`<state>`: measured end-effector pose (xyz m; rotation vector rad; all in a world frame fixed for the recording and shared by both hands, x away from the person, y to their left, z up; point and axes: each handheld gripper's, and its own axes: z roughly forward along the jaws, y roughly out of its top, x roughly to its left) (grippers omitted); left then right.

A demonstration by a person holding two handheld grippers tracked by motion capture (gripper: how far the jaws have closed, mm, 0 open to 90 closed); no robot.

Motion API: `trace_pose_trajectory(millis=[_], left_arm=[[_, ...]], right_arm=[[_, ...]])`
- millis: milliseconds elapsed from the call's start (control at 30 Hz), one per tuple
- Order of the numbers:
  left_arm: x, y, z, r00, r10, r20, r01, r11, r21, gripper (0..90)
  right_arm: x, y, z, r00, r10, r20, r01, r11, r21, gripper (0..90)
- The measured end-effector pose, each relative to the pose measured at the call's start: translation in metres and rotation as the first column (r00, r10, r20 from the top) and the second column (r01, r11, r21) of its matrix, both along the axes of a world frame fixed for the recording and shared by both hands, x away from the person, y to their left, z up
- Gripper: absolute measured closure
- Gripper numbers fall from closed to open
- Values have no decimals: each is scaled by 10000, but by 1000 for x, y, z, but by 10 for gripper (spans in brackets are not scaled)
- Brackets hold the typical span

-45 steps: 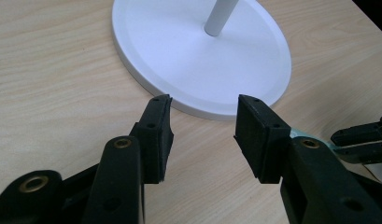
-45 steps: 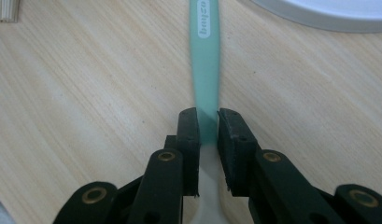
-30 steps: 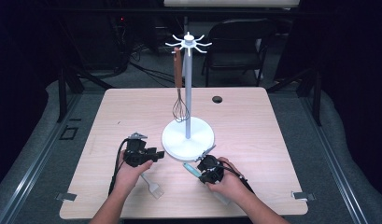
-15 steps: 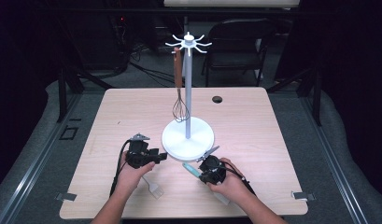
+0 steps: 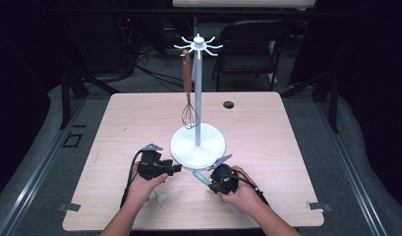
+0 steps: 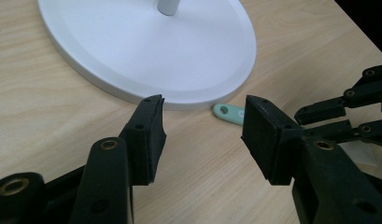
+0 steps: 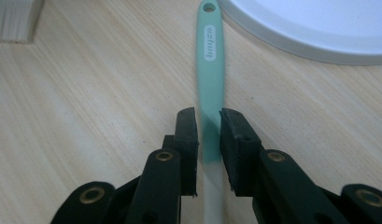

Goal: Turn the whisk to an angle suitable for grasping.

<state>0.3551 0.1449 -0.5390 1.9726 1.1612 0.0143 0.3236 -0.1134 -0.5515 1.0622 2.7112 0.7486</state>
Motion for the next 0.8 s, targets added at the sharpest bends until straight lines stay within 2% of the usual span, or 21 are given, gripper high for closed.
trace_pose_trajectory(millis=[200,233,367,433,567,800], left_arm=[[-1,-6,-3,9997,-222,-117,221,9997,-88,477],[-1,-7,-4,9996,-253,-114,252,9996,-83,475],[-2,-9,-7,9990,-409,-183,404,9988,-270,467],[-3,-11,-9,9984,-481,-310,471,9983,-329,465],[-3,-14,-12,9972,-611,-421,595,9975,-384,461],[-6,-18,-14,9965,-716,-433,692,9962,-533,458]], right_arm=[[-2,2,-7,9989,275,371,-263,9991,-328,785],[-3,2,-9,9983,247,519,-237,9995,-198,791],[-3,-2,-9,9981,259,563,-256,9997,-65,797],[-3,-5,-11,9982,199,573,-211,9996,201,798],[-1,-11,-12,9996,-1,269,-19,9973,732,800],[-4,-14,-14,9985,104,540,-150,9962,858,796]])
